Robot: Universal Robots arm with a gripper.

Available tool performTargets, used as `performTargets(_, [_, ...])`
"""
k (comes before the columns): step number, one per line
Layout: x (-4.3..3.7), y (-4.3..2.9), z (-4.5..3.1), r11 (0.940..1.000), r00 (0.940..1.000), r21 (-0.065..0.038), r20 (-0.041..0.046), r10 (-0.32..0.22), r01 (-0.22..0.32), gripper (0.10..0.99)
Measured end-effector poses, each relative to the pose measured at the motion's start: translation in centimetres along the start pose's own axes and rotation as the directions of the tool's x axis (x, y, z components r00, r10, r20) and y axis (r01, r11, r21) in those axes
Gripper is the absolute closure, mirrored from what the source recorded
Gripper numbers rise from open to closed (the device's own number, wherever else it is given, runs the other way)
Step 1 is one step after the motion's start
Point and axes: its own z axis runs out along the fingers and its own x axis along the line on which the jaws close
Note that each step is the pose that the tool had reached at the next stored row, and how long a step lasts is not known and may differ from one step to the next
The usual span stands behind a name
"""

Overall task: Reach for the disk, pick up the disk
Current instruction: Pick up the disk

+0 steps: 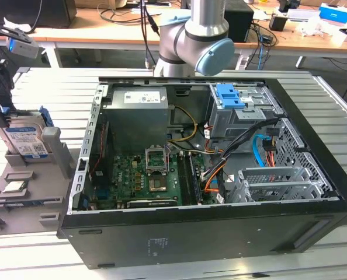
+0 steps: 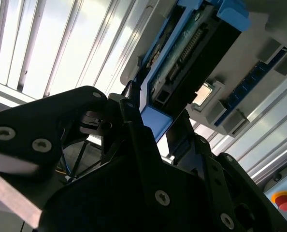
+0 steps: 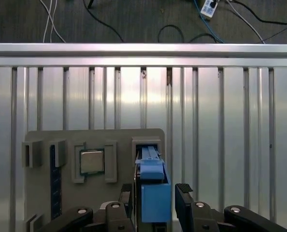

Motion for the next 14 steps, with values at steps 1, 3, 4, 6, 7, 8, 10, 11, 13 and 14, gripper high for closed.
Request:
performTargets(1, [0.0, 0.0, 0.06, 1.0, 1.0, 0.0, 0.0, 0.0, 0.0, 0.604])
performTargets(3, [0.0, -0.01, 0.24, 1.0, 1.0, 0.0, 0.0001, 0.0, 0.0, 0.604])
performTargets(4, [-0.01, -0.01, 0.33, 1.0, 1.0, 0.0, 0.0001, 0.0, 0.0, 0.604])
performTargets(6, [-0.01, -0.02, 0.49, 1.0, 1.0, 0.0, 0.0001, 0.0, 0.0, 0.604])
performTargets(7, [-0.01, -0.02, 0.57, 1.0, 1.0, 0.0, 0.0001, 0.0, 0.0, 0.604])
performTargets(8, [-0.01, -0.02, 0.63, 1.0, 1.0, 0.0, 0.0, 0.0, 0.0, 0.604])
performTargets(10, [-0.01, -0.04, 1.0, 1.0, 1.0, 0.0, 0.0001, 0.0, 0.0, 0.604])
performTargets(11, [-0.01, -0.04, 1.08, 1.0, 1.0, 0.0, 0.0, 0.0, 0.0, 0.604])
performTargets(13, [-0.02, -0.05, 1.26, 1.0, 1.0, 0.0, 0.0, 0.0, 0.0, 0.604])
performTargets(14, [-0.02, -0.05, 1.34, 1.0, 1.0, 0.0, 0.0, 0.0, 0.0, 0.604])
